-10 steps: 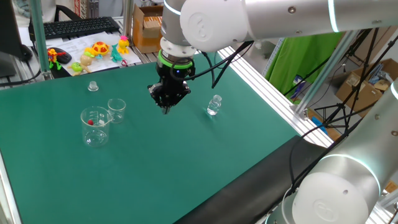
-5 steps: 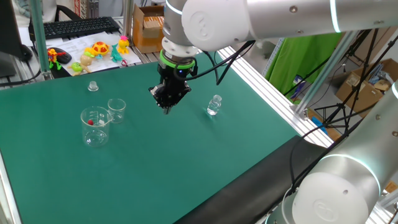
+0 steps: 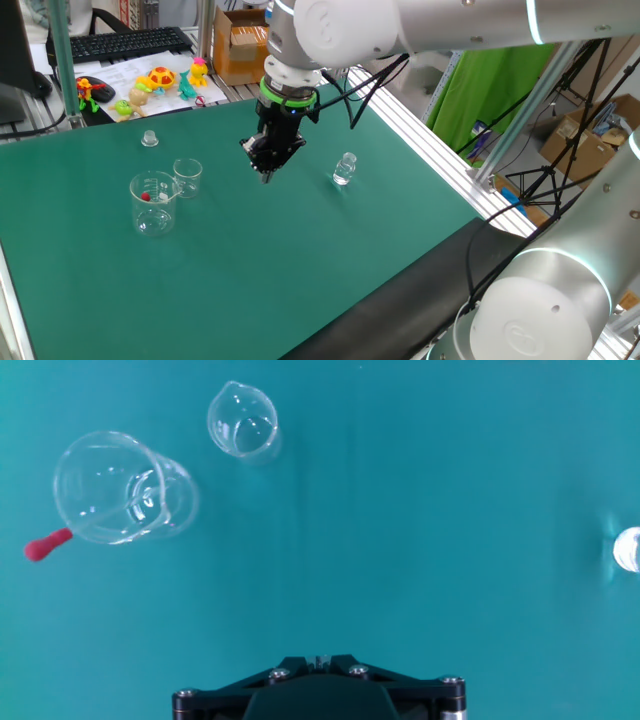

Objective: Transfer liquid using a dropper

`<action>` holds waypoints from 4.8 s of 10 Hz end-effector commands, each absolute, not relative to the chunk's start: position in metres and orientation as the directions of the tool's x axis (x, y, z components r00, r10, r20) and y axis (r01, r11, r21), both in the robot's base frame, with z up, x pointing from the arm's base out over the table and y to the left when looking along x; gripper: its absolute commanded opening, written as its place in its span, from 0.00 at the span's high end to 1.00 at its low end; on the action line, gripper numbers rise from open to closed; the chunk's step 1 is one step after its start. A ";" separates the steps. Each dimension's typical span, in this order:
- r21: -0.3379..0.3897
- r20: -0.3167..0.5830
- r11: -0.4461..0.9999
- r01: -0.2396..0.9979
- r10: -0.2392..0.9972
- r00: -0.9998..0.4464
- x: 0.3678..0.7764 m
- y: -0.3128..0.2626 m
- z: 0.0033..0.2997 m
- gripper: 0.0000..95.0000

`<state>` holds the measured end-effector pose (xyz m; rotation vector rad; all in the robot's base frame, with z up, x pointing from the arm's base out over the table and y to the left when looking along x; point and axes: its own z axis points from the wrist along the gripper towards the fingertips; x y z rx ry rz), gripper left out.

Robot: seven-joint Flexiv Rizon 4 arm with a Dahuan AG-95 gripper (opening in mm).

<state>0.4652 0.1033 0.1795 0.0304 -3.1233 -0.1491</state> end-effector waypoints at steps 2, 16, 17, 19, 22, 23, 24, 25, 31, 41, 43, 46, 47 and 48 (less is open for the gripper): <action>0.087 0.009 0.995 0.039 0.038 -0.999 0.458 0.124 0.175 1.00; 0.081 0.006 0.975 0.207 0.207 -0.978 0.406 0.266 0.191 1.00; 0.080 -0.001 0.976 0.203 0.203 -0.979 0.396 0.270 0.188 1.00; 0.079 -0.003 0.976 0.201 0.202 -0.979 0.389 0.272 0.185 1.00; 0.077 -0.005 0.977 0.197 0.198 -0.980 0.393 0.275 0.175 1.00; 0.075 -0.006 0.977 0.200 0.201 -0.980 0.393 0.276 0.174 1.00; 0.074 -0.007 0.977 0.202 0.203 -0.979 0.392 0.276 0.174 1.00; 0.073 -0.008 0.977 0.200 0.201 -0.980 0.390 0.276 0.174 1.00; 0.064 -0.039 0.985 0.160 0.163 -0.986 0.390 0.276 0.174 1.00; 0.024 0.013 0.999 0.037 0.037 -0.999 0.390 0.276 0.174 1.00; 0.041 0.005 0.999 -0.016 -0.016 -1.000 0.390 0.276 0.174 1.00; 0.032 -0.012 0.996 -0.082 -0.082 -0.997 0.390 0.276 0.174 1.00; 0.028 -0.012 0.996 -0.083 -0.083 -0.996 0.390 0.276 0.174 1.00; 0.028 -0.011 0.996 -0.084 -0.083 -0.996 0.394 0.276 0.174 1.00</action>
